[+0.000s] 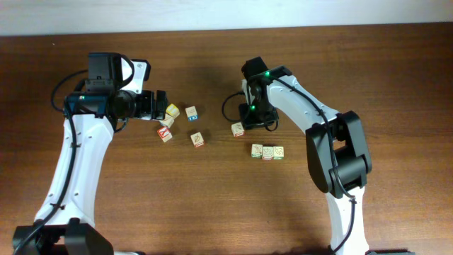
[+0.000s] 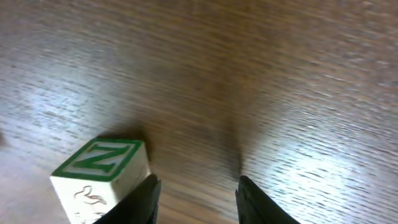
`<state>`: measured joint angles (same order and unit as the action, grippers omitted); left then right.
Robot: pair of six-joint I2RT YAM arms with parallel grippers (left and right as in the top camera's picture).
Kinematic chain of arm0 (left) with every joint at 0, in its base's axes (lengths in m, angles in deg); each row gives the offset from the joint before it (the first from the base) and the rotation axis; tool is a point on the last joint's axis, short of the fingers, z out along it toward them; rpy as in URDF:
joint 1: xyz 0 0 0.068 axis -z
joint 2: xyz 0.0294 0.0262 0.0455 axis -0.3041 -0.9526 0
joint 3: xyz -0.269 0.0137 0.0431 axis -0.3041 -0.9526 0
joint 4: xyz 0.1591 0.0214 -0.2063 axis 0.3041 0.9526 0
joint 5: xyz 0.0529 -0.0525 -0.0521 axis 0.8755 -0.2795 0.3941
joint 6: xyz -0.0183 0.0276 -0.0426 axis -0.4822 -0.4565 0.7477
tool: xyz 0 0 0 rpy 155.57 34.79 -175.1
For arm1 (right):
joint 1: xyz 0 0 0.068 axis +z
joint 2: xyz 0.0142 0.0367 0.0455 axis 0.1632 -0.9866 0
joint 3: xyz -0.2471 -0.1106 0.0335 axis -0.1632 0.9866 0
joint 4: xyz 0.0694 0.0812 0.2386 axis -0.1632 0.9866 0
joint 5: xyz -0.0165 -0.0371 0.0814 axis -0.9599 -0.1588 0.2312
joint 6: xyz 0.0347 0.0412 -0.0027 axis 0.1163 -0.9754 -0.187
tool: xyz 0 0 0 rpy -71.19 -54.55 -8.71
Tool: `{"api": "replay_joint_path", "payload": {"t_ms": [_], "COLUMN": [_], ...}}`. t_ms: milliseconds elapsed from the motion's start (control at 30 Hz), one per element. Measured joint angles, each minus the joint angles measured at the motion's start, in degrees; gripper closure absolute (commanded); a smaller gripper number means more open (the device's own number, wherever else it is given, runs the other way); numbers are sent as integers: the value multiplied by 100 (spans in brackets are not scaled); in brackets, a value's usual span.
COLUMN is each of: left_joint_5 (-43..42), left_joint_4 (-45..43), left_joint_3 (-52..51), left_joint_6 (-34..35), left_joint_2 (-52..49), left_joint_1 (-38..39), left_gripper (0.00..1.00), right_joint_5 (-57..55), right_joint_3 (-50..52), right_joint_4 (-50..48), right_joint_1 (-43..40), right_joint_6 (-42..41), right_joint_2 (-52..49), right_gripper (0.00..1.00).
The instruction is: Rotate 5 blocks
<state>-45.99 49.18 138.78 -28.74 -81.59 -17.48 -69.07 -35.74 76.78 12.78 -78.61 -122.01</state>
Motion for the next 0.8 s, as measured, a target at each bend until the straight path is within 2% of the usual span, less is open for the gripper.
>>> {"api": "replay_joint_path", "payload": {"t_ms": [167,300,367,533,800], "left_joint_5": [0,2,0,2,0], "left_joint_4": [0,0,0,0,0], "left_joint_3": [0,0,0,0,0], "left_joint_6": [0,0,-2,0,0], "left_joint_2": [0,0,0,0,0], "left_joint_1": [0,0,0,0,0], "left_gripper": [1,1,1,1,1], "right_joint_5": [-188,-48,-35,-352,-660], "right_joint_3": [-22,-608,-691,-407,-151], "right_joint_4": [96,385,387,173,-140], "right_joint_1": [0,85,299,841,813], "right_joint_6": [-33,-9,9,13,20], "right_joint_2": [0,35,96,101,131], "right_gripper": [60,50,49,44,45]}}
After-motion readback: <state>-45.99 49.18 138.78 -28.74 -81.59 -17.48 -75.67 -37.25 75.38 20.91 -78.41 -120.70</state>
